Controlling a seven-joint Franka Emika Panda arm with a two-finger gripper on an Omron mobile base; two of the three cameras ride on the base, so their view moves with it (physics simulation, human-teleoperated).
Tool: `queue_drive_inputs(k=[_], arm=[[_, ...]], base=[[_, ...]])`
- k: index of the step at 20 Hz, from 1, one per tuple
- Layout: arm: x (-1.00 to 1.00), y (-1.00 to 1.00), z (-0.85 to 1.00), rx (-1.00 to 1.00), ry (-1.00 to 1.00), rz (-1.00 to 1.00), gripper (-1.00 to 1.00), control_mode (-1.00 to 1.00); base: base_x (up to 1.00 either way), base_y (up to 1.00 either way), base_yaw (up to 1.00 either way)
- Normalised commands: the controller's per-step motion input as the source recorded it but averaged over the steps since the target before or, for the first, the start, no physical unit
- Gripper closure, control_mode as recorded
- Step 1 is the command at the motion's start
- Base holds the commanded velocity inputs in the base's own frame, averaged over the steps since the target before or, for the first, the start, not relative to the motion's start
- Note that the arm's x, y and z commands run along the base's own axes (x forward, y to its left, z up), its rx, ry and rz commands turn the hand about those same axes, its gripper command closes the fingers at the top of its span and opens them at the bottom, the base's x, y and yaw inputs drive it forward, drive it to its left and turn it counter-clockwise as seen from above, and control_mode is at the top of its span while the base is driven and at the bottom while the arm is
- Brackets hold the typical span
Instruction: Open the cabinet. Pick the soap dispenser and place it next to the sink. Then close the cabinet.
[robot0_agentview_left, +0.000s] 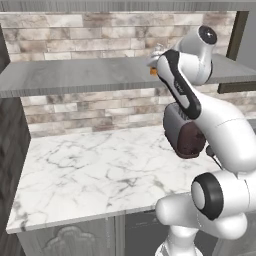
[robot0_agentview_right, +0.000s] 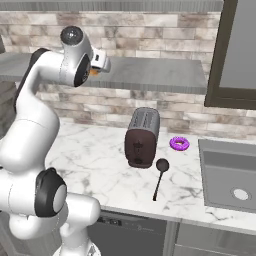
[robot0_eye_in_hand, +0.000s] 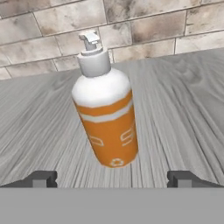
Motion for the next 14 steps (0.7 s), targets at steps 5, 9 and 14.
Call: queue_drive_inputs(k=[5, 9, 14], arm=[[0.24, 0.00, -0.06, 0.00, 0.00, 0.00, -1.00, -1.00], [0.31, 0.00, 0.00, 0.00, 0.00, 0.00, -1.00, -1.00], [0.25, 0.00, 0.00, 0.00, 0.00, 0.00, -1.00, -1.00]], base=[[0.00, 0.00, 0.00], [0.00, 0.00, 0.00], [0.00, 0.00, 0.00]])
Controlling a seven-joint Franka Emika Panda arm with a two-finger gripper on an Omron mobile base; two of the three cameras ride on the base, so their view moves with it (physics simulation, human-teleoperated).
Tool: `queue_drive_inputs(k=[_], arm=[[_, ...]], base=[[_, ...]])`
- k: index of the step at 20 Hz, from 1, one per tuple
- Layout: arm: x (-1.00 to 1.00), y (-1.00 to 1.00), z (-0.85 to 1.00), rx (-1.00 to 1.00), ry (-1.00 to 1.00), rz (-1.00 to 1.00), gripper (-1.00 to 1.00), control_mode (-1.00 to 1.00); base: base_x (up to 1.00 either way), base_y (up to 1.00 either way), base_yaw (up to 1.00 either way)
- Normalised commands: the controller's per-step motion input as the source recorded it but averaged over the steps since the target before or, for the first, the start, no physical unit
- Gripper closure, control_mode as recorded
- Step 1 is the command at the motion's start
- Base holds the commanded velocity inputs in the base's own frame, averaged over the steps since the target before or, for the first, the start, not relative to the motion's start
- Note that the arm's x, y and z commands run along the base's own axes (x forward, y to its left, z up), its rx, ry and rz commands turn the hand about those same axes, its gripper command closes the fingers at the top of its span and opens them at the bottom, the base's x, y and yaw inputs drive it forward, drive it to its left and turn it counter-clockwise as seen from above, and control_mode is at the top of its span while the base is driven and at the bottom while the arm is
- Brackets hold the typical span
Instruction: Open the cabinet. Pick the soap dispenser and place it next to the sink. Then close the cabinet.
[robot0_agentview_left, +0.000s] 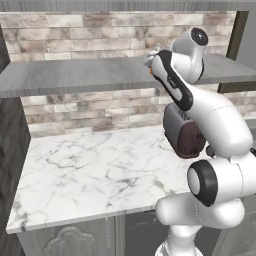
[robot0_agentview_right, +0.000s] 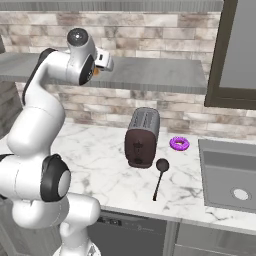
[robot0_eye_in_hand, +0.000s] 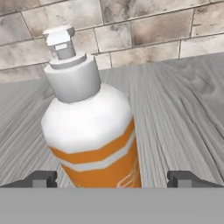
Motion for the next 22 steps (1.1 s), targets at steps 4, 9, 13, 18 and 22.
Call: queue_drive_inputs(k=[4, 9, 13, 18, 22], arm=[[0.06, 0.00, 0.00, 0.00, 0.00, 0.00, -1.00, -1.00], [0.01, 0.00, 0.00, 0.00, 0.00, 0.00, -1.00, -1.00], [0.00, 0.00, -0.02, 0.00, 0.00, 0.00, -1.00, -1.00], [0.08, 0.00, -0.10, 0.00, 0.00, 0.00, -1.00, -1.00], [0.01, 0.00, -0.02, 0.00, 0.00, 0.00, -1.00, -1.00]], base=[[0.00, 0.00, 0.00], [0.00, 0.00, 0.00], [0.00, 0.00, 0.00], [0.00, 0.00, 0.00], [0.00, 0.00, 0.00]])
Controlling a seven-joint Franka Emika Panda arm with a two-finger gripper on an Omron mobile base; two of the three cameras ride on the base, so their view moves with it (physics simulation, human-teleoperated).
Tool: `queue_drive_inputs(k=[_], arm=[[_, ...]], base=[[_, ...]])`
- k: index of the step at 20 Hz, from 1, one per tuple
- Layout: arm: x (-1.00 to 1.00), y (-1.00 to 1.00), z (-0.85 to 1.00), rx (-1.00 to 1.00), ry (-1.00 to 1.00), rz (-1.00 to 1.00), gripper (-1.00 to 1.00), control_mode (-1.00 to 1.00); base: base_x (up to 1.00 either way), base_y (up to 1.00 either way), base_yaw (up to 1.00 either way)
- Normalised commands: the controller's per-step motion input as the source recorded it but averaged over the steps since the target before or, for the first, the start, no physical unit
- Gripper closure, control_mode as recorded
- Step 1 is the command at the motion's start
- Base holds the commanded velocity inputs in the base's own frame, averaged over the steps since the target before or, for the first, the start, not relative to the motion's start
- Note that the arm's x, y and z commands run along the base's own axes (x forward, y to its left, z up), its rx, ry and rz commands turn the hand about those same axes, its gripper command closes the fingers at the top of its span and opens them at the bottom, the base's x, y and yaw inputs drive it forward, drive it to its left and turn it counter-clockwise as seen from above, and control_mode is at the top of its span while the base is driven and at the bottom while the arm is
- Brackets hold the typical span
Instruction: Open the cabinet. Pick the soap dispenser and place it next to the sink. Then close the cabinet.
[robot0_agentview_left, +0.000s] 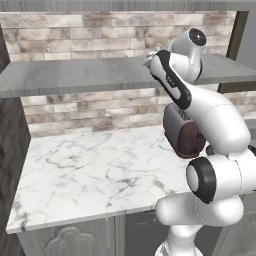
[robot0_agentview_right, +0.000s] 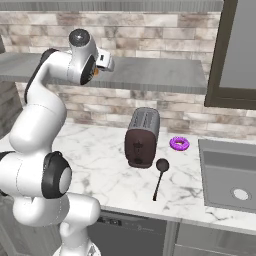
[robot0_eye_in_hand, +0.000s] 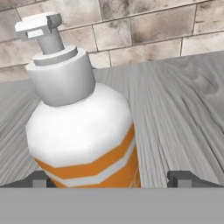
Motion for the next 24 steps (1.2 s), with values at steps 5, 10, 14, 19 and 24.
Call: queue_drive_inputs(k=[5, 10, 14, 19, 24], arm=[[0.00, 0.00, 0.00, 0.00, 0.00, 0.00, -1.00, -1.00], [0.00, 0.00, 0.00, 0.00, 0.00, 0.00, 1.00, -1.00], [0.00, 0.00, 0.00, 0.00, 0.00, 0.00, 1.00, -1.00], [-0.11, -0.01, 0.00, 0.00, -0.01, 0.00, 1.00, -1.00], [-0.95, -0.48, 0.07, 0.00, -0.05, 0.00, 1.00, -1.00]], base=[[0.00, 0.00, 0.00], [0.00, 0.00, 0.00], [0.00, 0.00, 0.00], [0.00, 0.00, 0.00], [0.00, 0.00, 0.00]])
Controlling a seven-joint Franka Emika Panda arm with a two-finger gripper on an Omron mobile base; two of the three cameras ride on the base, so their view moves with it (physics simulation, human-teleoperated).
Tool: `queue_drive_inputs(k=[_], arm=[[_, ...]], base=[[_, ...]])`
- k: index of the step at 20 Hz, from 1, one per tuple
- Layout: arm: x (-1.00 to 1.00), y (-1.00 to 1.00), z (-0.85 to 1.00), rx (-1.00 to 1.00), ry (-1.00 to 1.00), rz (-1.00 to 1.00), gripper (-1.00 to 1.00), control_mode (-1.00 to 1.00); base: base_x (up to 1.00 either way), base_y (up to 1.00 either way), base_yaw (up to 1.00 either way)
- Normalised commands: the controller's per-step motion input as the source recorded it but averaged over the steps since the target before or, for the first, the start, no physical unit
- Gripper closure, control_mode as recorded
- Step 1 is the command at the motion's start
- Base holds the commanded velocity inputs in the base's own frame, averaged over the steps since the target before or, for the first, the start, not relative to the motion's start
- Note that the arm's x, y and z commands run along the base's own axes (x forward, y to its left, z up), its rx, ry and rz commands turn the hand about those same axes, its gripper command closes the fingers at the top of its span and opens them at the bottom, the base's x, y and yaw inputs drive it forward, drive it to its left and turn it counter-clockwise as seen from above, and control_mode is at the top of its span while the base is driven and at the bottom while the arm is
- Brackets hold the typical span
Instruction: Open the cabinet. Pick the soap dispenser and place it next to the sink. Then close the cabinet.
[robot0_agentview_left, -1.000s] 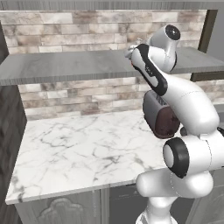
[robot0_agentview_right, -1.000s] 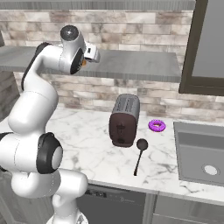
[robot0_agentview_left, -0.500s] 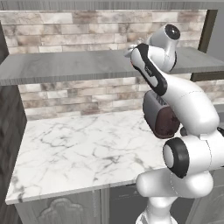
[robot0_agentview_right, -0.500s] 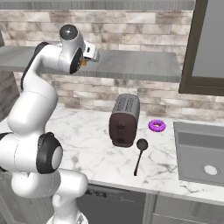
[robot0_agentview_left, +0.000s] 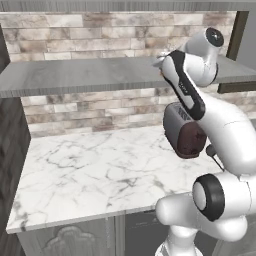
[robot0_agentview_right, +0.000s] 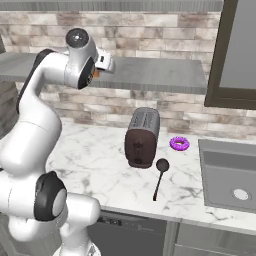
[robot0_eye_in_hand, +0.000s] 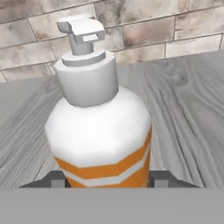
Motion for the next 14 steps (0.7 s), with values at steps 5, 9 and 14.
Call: queue_drive_inputs(k=[5, 9, 14], arm=[[-1.00, -0.74, 0.06, 0.00, -0.02, 0.00, 1.00, -1.00], [-1.00, -0.68, 0.00, 0.00, 0.00, 0.00, 1.00, -1.00], [-1.00, -0.65, 0.00, 0.00, 0.00, 0.00, 1.00, -1.00]], base=[[0.00, 0.00, 0.00], [0.00, 0.00, 0.00], [0.00, 0.00, 0.00]])
